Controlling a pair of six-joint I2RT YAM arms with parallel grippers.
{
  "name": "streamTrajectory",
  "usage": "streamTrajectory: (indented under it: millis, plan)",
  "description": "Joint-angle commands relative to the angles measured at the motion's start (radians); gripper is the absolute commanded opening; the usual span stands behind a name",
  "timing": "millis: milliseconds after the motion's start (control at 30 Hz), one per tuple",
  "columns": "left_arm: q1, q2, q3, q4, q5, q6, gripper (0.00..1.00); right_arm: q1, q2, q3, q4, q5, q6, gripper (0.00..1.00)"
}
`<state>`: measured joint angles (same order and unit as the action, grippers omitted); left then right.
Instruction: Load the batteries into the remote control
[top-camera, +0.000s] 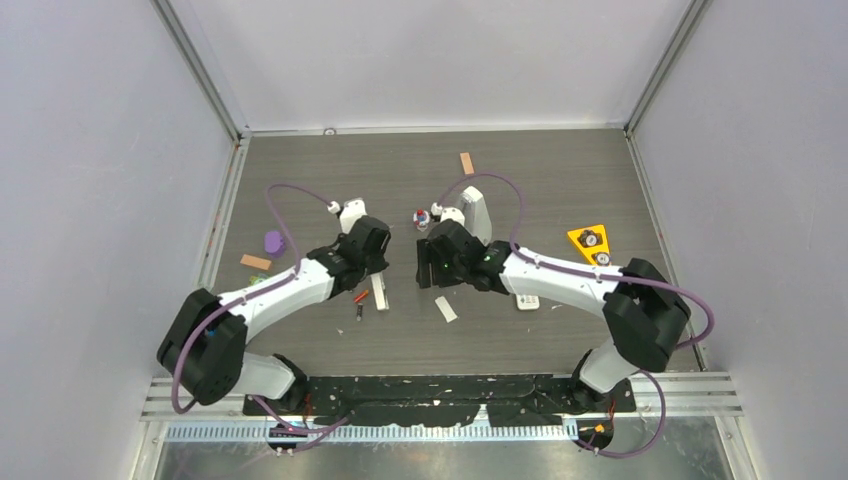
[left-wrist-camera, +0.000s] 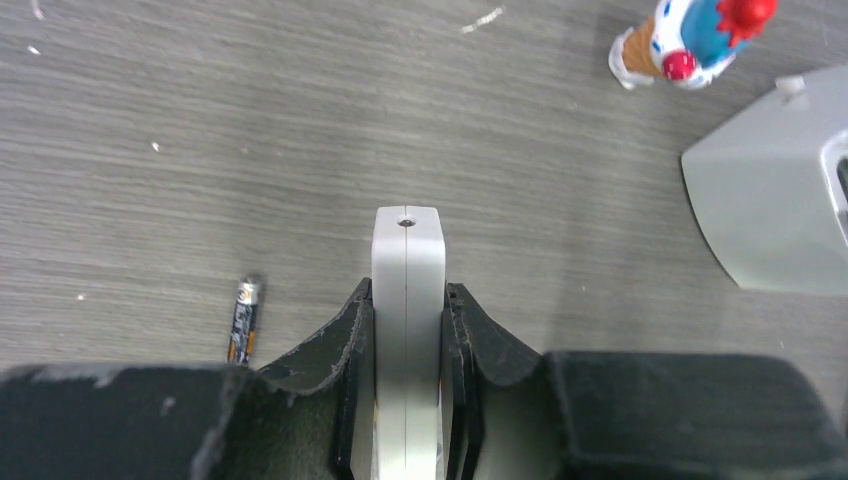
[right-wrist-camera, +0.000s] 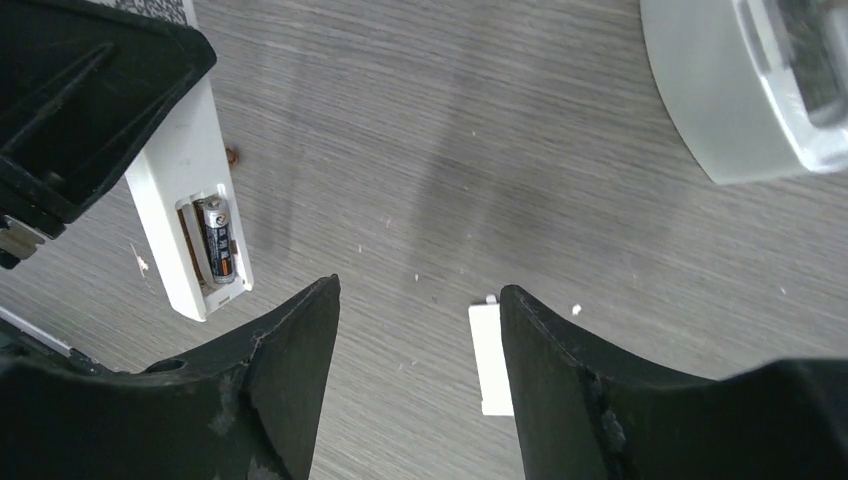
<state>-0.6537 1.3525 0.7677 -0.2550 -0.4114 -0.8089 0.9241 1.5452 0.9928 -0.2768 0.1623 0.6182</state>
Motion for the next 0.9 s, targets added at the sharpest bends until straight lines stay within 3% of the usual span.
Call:
streamTrajectory:
  millis: [0,333,600,867]
  plan:
    - [-0.003,0.051,0.128,-0.066,-0.165,0.002,0.00,-0.031,0.060,0.084,0.032,-0.127,-0.032,0.65]
    - [-0.004,0.207,0.388,-0.461,-0.342,-0.135,0.00,-0.052,0.142,0.114,0.039,-0.186,0.068,0.62]
    - [0.003,0.237,0.404,-0.495,-0.315,-0.127,0.00,-0.053,0.159,0.134,-0.016,-0.079,0.118,0.59]
    - [0.025,0.340,0.523,-0.644,-0.294,-0.190,0.00,-0.053,0.165,0.138,-0.026,-0.056,0.162,0.59]
